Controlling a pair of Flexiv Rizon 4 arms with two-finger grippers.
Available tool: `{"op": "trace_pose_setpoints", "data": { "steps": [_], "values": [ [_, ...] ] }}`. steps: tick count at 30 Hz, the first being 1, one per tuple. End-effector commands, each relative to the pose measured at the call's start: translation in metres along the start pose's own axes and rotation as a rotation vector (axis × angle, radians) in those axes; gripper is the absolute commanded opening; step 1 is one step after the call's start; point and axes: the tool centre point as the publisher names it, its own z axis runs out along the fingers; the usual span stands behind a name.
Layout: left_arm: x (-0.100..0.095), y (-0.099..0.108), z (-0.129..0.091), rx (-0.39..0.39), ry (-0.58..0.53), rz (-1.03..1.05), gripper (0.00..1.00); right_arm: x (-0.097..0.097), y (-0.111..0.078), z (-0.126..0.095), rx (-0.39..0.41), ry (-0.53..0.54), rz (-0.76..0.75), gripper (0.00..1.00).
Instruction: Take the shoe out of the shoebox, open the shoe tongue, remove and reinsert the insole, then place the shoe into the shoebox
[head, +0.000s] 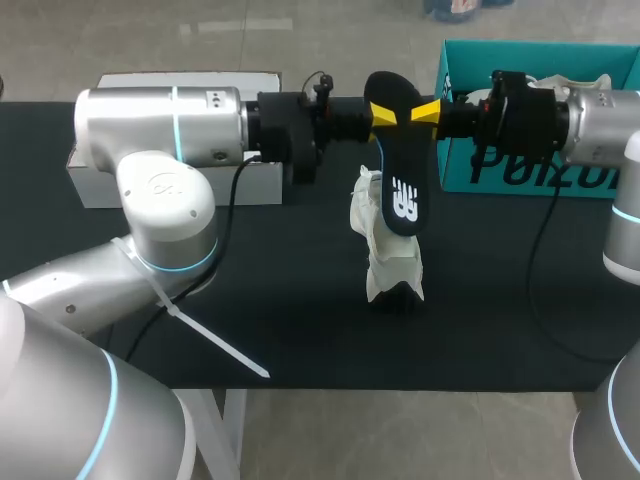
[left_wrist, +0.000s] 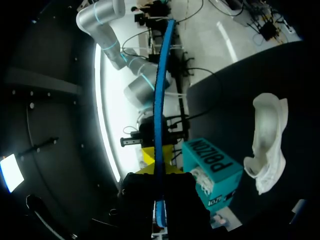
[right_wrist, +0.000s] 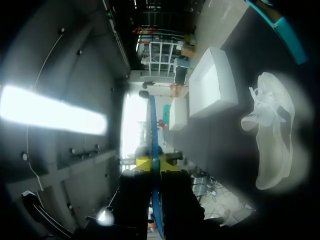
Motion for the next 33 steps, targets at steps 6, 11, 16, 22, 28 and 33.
{"op": "trace_pose_setpoints", "data": {
  "steps": [6, 11, 16, 22, 28, 33],
  "values": [
    [0.006, -0.004, -0.005, 0.017, 0.021, -0.031, 0.0, -0.015, 0.002, -0.025, 0.007, -0.048, -0.001, 1.0],
    [0.01, -0.006, -0.013, 0.023, 0.034, -0.062, 0.0, -0.033, 0.009, -0.059, 0.081, -0.227, -0.003, 1.0],
    [0.01, -0.008, -0.018, 0.009, 0.028, -0.097, 0.0, -0.033, 0.009, -0.059, 0.081, -0.227, -0.003, 1.0],
    [0.014, -0.008, -0.023, -0.003, 0.046, -0.118, 0.0, -0.033, 0.009, -0.059, 0.081, -0.227, -0.003, 1.0],
    [0.013, -0.009, -0.023, 0.005, 0.061, -0.119, 0.0, -0.043, 0.011, -0.074, 0.071, -0.296, -0.006, 1.0],
    [0.012, -0.012, -0.021, 0.019, 0.058, -0.133, 0.0, -0.056, 0.024, -0.14, 0.024, -0.523, -0.097, 1.0]
  ]
}}
